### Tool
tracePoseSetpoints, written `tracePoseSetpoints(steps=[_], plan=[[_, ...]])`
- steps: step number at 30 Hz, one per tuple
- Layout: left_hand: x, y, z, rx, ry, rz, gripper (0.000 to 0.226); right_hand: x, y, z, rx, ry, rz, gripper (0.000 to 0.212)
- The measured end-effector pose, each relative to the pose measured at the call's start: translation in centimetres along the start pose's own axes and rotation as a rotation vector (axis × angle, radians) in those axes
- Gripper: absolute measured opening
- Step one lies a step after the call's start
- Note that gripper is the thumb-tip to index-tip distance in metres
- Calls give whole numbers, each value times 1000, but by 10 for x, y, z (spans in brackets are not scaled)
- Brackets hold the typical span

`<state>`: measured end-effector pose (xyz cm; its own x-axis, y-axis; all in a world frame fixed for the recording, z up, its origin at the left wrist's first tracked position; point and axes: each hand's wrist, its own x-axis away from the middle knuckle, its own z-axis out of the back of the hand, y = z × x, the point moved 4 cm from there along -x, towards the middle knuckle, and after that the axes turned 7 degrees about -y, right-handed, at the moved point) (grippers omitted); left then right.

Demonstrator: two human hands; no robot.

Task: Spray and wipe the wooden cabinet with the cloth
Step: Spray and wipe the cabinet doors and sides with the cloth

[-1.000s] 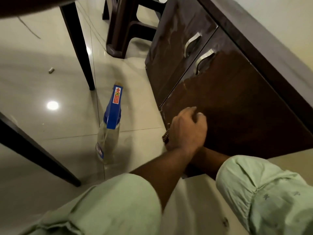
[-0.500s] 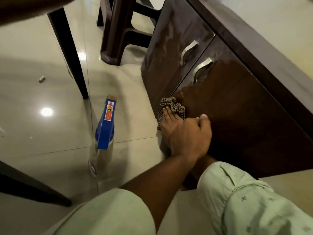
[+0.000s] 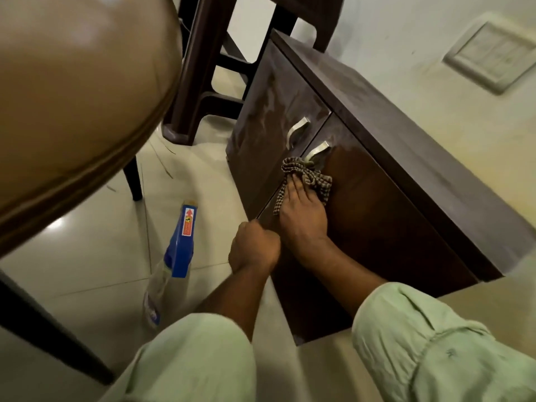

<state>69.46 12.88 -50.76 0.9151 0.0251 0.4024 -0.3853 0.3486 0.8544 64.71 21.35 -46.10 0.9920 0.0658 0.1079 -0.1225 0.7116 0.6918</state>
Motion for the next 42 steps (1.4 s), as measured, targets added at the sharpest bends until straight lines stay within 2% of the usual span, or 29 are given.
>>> tracePoseSetpoints(steps=[4, 8, 12, 15, 18, 22, 26, 29, 34, 42], plan=[[-4, -10, -11, -19, -74, 49, 36, -3, -7, 14, 159, -88, 86, 50], [1, 5, -17, 17, -119, 42, 31, -4, -12, 28, 435, -136, 240, 48], [9, 14, -16, 84, -173, -22, 30, -3, -1, 36, 510, -146, 220, 55], [16, 24, -22, 123, -237, -100, 31, -6, 16, 61, 480, -65, 138, 50], [21, 37, -31, 165, -262, -159, 31, -8, 33, 90, 291, 27, 84, 32], [22, 53, -29, 199, -297, -191, 31, -2, 67, 109, 8, 119, 160, 26], [14, 57, -18, 244, -271, -194, 40, 11, 89, 113, -24, 149, 192, 35], [10, 59, -15, 250, -271, -208, 41, 39, 90, 106, 30, 87, 170, 52], [10, 64, -23, 204, -278, -228, 37, 89, 92, 88, 142, -61, 147, 64], [14, 64, -37, 173, -239, -223, 32, 42, 101, 103, 116, 91, 54, 64]])
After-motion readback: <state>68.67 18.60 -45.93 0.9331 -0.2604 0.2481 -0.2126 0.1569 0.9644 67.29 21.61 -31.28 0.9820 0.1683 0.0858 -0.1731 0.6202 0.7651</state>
